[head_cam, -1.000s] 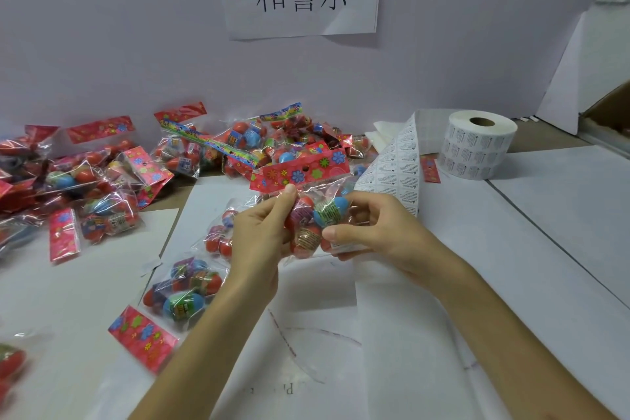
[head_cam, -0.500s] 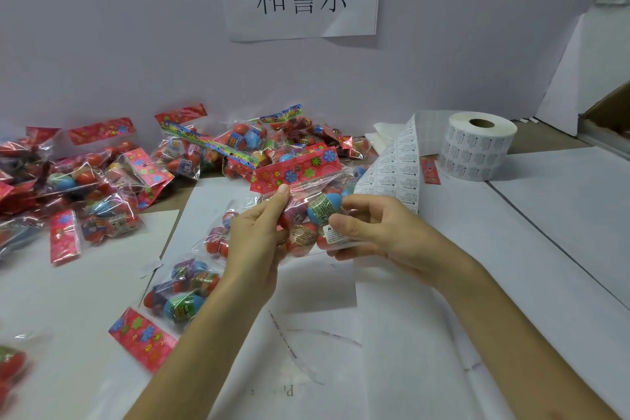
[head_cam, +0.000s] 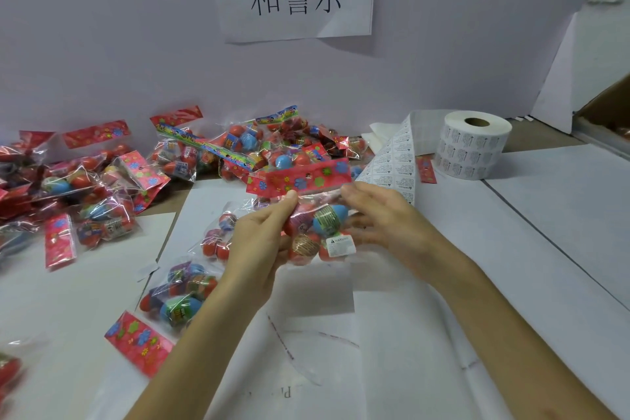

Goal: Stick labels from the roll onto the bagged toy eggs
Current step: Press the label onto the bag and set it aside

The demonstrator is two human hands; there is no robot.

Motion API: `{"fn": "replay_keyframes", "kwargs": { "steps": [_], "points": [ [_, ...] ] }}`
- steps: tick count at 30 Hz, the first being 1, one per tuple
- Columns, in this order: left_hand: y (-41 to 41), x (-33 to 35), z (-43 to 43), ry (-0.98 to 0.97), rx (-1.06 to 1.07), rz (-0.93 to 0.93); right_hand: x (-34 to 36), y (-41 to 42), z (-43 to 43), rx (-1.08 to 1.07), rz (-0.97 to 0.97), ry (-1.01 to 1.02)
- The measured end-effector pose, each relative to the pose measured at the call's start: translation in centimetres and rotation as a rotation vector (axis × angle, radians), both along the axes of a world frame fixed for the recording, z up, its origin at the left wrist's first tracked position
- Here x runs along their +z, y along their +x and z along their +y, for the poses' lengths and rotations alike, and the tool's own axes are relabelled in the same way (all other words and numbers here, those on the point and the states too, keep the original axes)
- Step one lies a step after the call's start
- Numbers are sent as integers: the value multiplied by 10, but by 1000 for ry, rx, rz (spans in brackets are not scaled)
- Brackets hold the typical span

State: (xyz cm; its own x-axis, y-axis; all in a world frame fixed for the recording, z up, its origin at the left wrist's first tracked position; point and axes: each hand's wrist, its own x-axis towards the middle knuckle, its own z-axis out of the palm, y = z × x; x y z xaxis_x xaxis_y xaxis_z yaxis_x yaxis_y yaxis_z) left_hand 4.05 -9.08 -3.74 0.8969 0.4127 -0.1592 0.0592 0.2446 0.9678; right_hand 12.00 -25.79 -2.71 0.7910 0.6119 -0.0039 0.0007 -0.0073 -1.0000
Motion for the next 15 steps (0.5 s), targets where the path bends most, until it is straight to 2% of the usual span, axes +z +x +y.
{"fn": "replay_keyframes", "kwargs": {
  "steps": [5,9,12,15],
  "points": [
    [-1,0,-5,86,-140,-12,0,3,-7,-105,-112,-54],
    [-1,4,-1,27,-195,-76,4,7,-11,-214,10,46],
    [-3,4,2,11,-190,-107,9,8,-16,-188,48,81],
    [0,-3,3,81,-167,-102,11,10,-25,-125,-1,-16]
  ]
}}
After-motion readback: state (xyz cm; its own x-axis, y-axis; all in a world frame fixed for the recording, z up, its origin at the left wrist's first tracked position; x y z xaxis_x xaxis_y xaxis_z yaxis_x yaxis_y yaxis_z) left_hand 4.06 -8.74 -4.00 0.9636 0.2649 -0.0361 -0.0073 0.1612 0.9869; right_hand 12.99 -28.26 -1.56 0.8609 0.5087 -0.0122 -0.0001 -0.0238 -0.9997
